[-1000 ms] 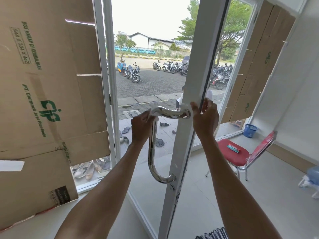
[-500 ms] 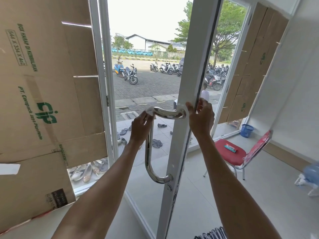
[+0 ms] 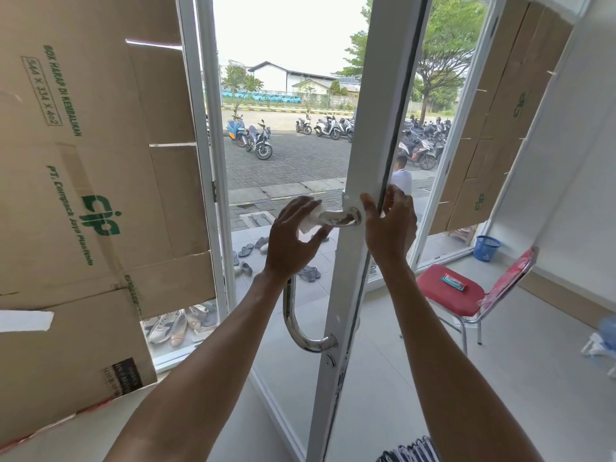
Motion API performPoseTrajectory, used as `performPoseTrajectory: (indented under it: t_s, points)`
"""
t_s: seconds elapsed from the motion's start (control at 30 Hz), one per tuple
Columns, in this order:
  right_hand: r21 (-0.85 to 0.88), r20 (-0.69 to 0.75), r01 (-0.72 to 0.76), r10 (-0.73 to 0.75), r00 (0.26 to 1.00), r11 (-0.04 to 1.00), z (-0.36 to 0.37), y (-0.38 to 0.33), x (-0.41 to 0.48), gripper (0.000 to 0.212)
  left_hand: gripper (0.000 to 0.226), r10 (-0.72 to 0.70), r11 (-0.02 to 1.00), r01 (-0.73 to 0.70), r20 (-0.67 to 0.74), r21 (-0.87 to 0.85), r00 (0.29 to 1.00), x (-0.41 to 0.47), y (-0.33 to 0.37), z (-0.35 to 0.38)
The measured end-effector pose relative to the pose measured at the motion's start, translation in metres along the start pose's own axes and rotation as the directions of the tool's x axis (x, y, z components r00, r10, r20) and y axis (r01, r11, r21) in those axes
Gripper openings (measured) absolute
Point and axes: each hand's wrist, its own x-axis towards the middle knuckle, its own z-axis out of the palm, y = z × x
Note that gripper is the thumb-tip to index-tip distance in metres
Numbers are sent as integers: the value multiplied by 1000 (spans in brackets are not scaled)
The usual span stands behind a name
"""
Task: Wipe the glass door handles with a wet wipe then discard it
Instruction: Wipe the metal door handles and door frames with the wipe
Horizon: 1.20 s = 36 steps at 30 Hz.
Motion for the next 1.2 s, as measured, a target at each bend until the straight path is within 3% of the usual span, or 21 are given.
performPoseTrajectory:
  t_s: [0.13, 0.27, 0.5, 0.87, 1.07, 1.2]
  points:
    - [65, -43, -19, 22, 999, 998, 1, -3, -5, 54, 54, 204, 957, -208, 38, 204, 978, -3, 16, 14]
    - [55, -49, -27, 30, 998, 998, 1, -5, -6, 54, 60, 250, 900, -278, 125, 335, 960, -4, 28, 15]
    - [52, -17, -7, 8, 1000, 999, -3, -7, -4, 48, 28, 179, 912, -186, 51, 366, 982, 6, 22, 0]
    - [50, -39, 30, -28, 999, 998, -7, -12, -13, 41, 26, 287, 893, -323, 158, 313, 945, 15, 19, -5]
    - [50, -31, 40, -38, 999, 998, -7, -12, -13, 42, 30, 243, 919, -259, 91, 298, 966, 13, 11, -15]
    - [55, -47, 38, -36, 998, 998, -5, -10, -13, 42, 26, 261, 902, -291, 135, 318, 956, 13, 22, -4]
